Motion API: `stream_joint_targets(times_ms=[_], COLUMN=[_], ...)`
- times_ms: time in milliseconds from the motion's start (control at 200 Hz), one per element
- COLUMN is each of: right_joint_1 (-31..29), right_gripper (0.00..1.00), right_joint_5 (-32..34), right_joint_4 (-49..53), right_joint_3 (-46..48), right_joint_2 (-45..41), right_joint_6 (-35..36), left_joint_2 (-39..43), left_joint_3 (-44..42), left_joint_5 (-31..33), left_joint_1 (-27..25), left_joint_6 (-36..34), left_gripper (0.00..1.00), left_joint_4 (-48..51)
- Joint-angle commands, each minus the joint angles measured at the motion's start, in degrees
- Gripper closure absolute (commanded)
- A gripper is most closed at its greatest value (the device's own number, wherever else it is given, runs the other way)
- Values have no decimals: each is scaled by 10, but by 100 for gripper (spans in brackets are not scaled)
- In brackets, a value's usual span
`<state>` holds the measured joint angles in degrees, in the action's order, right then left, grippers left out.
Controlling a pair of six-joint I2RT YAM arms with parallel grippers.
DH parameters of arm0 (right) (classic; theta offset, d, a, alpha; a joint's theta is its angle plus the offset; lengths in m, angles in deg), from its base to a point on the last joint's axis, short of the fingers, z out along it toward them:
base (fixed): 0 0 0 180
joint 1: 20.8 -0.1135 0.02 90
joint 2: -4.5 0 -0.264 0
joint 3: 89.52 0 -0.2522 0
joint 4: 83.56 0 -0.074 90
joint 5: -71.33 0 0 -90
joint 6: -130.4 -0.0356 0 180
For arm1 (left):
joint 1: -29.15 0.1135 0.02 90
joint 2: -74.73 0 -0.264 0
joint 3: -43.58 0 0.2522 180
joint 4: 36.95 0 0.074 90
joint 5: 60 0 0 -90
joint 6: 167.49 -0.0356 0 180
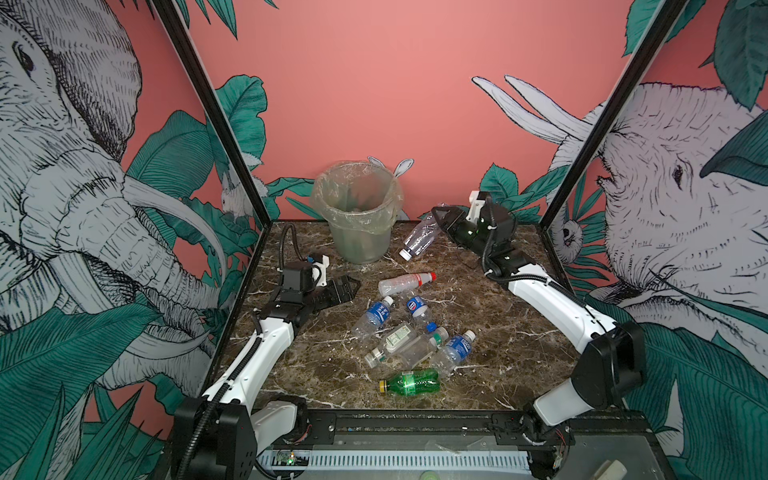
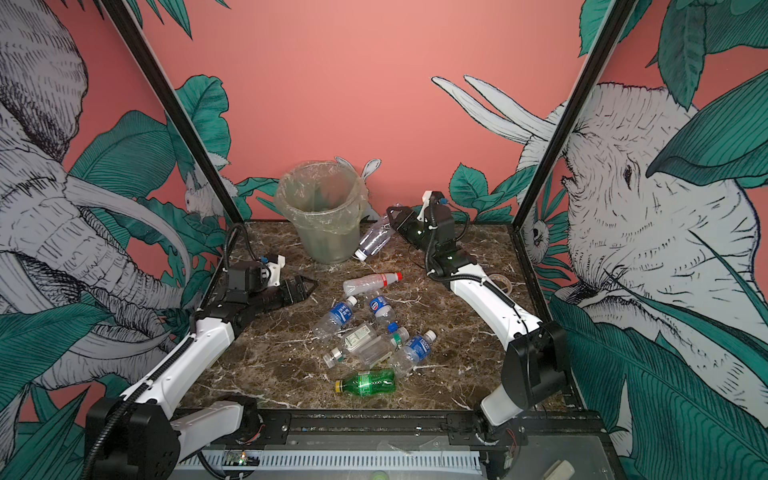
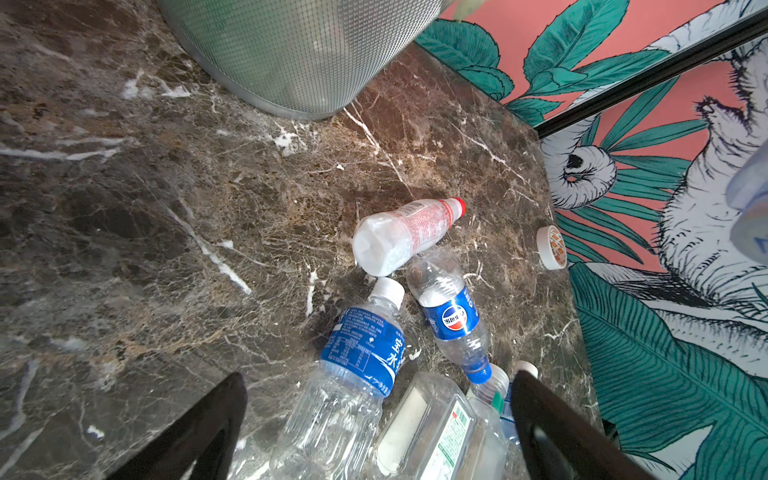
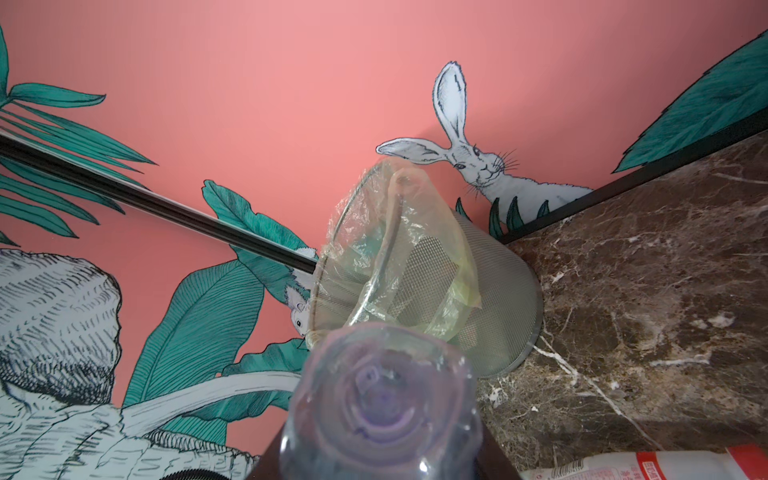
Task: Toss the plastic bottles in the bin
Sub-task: 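Lift the clear bottle with the right gripper and carry it toward the wastebasket, then open the right gripper above the wastebasket to drop the clear bottle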
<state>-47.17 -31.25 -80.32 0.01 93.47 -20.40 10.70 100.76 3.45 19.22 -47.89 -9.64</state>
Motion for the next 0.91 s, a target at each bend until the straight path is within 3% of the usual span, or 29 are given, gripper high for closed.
stream_joint_targets(times_ms=[0,200,295,355,415,455,520,580,695,900], right_joint_1=[-20,-48,-60,-69,-80,-85,-85,-78,-88,-89], right_gripper=[56,56,55,53,40,3,1,1,1,1], right_joint_5=[10,6,24,31,52,77,135,139,147,45], right_joint_4=[-31,-10,-8,12,87,122,111,69,-62,-58], right_joint_3=[-42,-221,-357,-494,-703,-857,-995,-953,-690,-640], right_joint_2=[-6,107,206,296,422,517,616,607,457,371], right_joint_6=[30,55,63,75,99,105,64,31,88,136], left_joint_2=[14,9,12,13,15,17,18,20,23,23], left_joint_3=[-5,2,-2,-8,-13,-16,-19,-20,-12,-7], left_joint_5=[4,-7,-21,-30,-30,-31,-36,-37,-40,-35], left_joint_1=[1,1,1,1,1,1,1,2,2,2], left_joint_6=[-14,-9,3,9,15,20,28,32,23,8], left_gripper=[1,1,1,1,1,1,1,1,1,1], left_joint_4=[15,15,11,3,2,-1,-12,-15,1,6])
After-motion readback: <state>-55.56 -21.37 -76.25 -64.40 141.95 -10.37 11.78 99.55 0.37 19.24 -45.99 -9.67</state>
